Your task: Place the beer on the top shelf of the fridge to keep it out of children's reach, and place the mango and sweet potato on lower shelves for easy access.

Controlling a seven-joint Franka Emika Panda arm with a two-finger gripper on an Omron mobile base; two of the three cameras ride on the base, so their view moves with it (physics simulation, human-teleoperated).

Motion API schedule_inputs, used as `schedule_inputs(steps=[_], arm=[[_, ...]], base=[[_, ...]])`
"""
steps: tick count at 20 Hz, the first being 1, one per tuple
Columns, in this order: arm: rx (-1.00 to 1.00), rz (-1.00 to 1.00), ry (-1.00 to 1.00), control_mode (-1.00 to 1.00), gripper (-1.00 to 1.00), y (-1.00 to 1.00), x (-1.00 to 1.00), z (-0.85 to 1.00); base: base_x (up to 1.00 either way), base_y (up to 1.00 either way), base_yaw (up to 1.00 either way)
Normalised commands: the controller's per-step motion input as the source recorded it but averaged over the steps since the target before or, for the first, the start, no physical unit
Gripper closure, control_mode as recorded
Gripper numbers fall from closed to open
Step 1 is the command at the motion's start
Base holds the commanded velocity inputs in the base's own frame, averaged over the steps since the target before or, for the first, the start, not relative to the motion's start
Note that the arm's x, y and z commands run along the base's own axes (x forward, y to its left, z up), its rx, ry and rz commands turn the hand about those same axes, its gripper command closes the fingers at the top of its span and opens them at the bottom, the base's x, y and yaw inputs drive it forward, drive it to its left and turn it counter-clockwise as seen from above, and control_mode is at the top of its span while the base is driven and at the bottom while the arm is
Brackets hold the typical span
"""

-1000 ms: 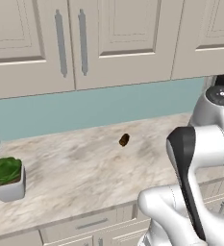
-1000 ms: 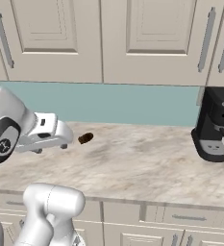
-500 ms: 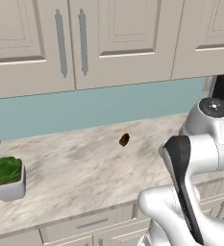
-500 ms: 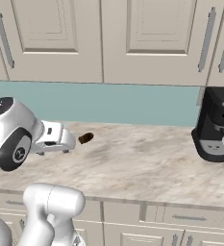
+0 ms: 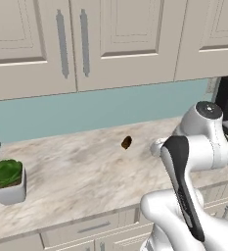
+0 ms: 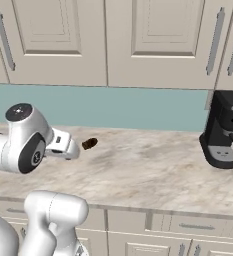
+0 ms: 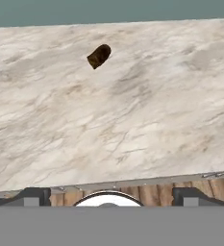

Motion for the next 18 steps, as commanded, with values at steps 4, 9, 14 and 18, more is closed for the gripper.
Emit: schedule_inputs(steps=[4, 9, 14, 18], arm=[[0.12, -0.09, 0.00, -1.00, -1.00, 0.34, 0.37, -0.24], [0.15, -0.06, 0.00, -1.00, -1.00, 0.20, 0.44, -0.22], [0.15, -0.02, 0.00, -1.00, -1.00, 0.02, 0.48, -0.15], [0.06, -0.01, 0.00, -1.00, -1.00, 0.00, 0.44, 0.00]], base=[[0.00, 0.00, 0.00], [0.00, 0.00, 0.00], [0.00, 0.00, 0.00], [0.00, 0.00, 0.00]])
